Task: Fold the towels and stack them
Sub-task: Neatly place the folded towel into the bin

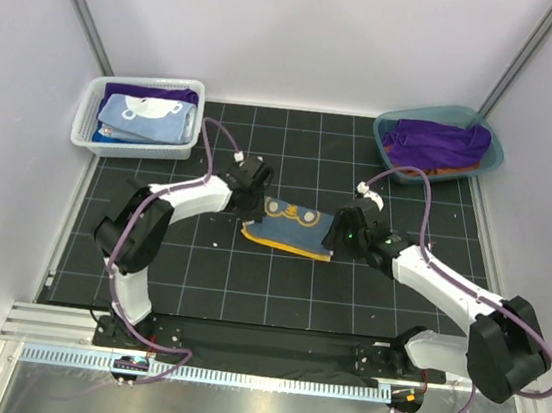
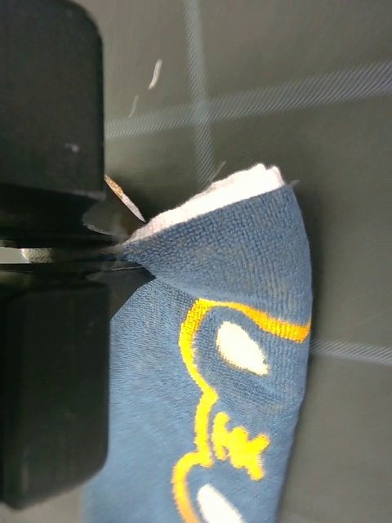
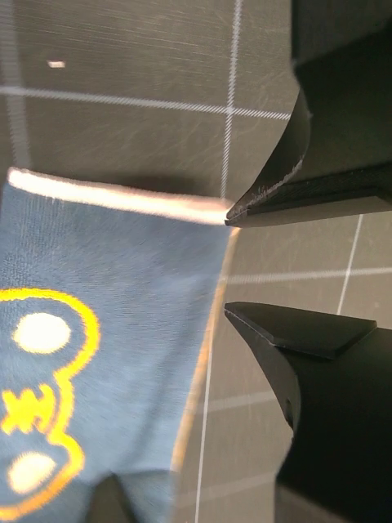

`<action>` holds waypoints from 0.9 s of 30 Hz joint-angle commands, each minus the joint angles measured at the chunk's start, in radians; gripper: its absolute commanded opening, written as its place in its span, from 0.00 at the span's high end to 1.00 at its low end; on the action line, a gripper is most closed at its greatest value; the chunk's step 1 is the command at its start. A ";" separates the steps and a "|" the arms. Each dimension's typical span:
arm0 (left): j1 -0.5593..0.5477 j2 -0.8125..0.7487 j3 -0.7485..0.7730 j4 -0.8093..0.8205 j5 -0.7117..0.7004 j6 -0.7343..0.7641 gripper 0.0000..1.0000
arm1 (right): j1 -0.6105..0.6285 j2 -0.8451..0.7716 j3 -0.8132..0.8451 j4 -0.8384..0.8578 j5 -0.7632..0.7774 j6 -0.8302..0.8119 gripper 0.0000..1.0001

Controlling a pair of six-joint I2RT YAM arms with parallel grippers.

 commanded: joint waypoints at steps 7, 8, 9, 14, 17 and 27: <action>0.025 0.295 0.566 -0.450 -0.687 0.277 1.00 | 0.001 -0.110 0.118 -0.067 -0.017 -0.088 0.50; 0.032 0.335 0.618 -0.478 -0.720 0.283 1.00 | 0.001 -0.116 0.114 -0.071 -0.014 -0.095 0.50; 0.047 0.387 0.719 -0.497 -0.750 0.311 1.00 | 0.001 -0.122 0.109 -0.071 -0.011 -0.102 0.50; 0.113 0.472 0.902 -0.517 -0.891 0.389 1.00 | 0.001 -0.139 0.058 -0.042 -0.041 -0.122 0.50; 0.167 0.476 0.941 -0.447 -0.942 0.477 1.00 | 0.001 -0.142 0.043 -0.034 -0.063 -0.143 0.50; 0.330 0.437 0.981 -0.267 -0.946 0.603 1.00 | 0.001 -0.168 0.049 -0.047 -0.091 -0.186 0.50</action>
